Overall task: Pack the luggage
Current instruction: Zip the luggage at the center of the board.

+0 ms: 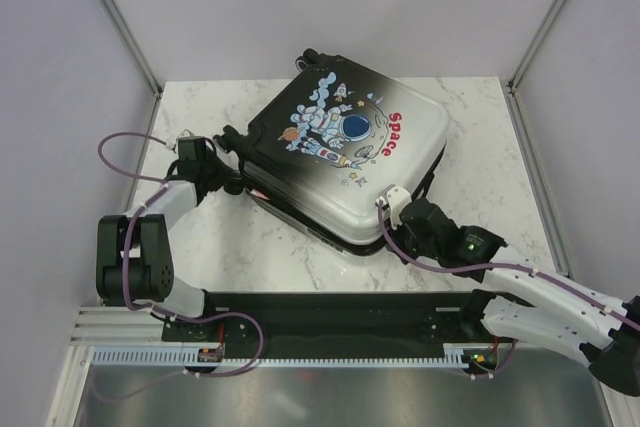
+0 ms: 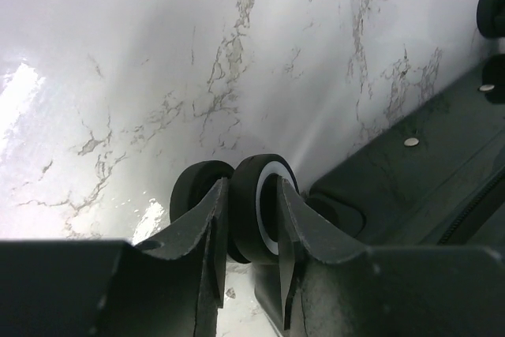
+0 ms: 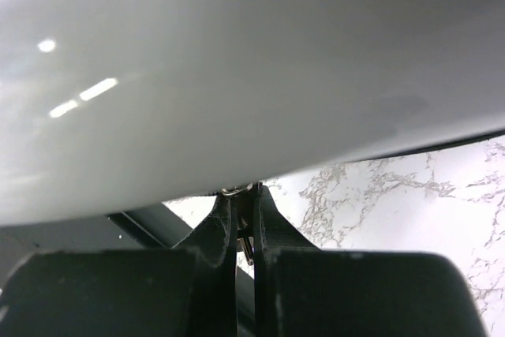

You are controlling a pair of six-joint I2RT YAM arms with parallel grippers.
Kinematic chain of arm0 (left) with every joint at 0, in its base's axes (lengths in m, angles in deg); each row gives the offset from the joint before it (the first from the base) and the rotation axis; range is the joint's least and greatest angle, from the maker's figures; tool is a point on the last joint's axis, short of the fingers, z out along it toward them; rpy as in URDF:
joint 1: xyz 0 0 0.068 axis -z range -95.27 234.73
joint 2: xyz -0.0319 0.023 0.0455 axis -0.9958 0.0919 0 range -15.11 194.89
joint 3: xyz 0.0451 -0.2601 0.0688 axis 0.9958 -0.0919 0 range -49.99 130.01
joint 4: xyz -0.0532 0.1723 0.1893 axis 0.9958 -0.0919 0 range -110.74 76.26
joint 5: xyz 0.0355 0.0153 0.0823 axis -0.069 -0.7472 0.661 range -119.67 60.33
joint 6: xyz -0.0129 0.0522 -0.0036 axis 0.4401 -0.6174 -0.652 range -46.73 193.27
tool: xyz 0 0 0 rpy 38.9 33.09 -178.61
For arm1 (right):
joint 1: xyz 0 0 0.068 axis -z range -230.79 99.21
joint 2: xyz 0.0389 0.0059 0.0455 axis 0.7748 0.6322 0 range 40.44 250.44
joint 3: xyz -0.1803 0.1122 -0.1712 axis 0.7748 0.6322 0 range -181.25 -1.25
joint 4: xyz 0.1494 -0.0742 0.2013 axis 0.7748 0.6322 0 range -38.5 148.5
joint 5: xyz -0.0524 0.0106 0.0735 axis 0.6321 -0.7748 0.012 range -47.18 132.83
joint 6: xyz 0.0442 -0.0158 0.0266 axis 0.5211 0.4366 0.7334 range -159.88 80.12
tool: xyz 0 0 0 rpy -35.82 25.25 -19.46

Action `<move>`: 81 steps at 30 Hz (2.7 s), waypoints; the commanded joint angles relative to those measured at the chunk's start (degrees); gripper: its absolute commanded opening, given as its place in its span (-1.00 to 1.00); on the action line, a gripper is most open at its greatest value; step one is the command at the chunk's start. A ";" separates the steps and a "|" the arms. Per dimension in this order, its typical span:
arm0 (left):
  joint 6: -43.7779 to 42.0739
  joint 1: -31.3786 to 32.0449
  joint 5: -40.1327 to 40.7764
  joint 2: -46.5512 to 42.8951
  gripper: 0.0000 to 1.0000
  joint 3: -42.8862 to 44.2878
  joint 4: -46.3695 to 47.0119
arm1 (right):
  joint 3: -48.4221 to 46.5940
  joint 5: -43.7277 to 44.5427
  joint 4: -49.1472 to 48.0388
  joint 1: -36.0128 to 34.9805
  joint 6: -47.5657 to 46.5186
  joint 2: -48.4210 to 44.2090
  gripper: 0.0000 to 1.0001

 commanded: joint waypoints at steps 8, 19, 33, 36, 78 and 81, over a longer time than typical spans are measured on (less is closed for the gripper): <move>7.91 2.86 -2.81 -0.02 -0.95 -2.41 -4.20 | -10.07 3.30 0.36 -10.94 5.09 -2.41 -1.00; 9.58 3.48 0.27 -2.39 -0.95 -3.28 -4.99 | -17.99 6.38 -1.74 -19.91 4.30 9.98 -1.00; 10.73 4.01 3.26 -0.55 -0.95 -1.44 -5.52 | -20.28 7.77 0.26 -28.79 7.19 10.35 -1.00; 10.38 4.01 2.29 -1.07 -0.84 -0.13 -5.43 | -20.27 13.73 4.64 -28.88 10.61 9.99 -1.00; 3.00 -2.32 -22.05 0.95 0.70 28.00 -16.50 | -11.31 24.31 5.11 -25.45 21.96 6.39 -1.00; -0.07 -1.27 -21.70 2.35 0.68 30.36 -19.05 | -11.48 23.87 4.84 -25.54 21.44 7.18 -1.00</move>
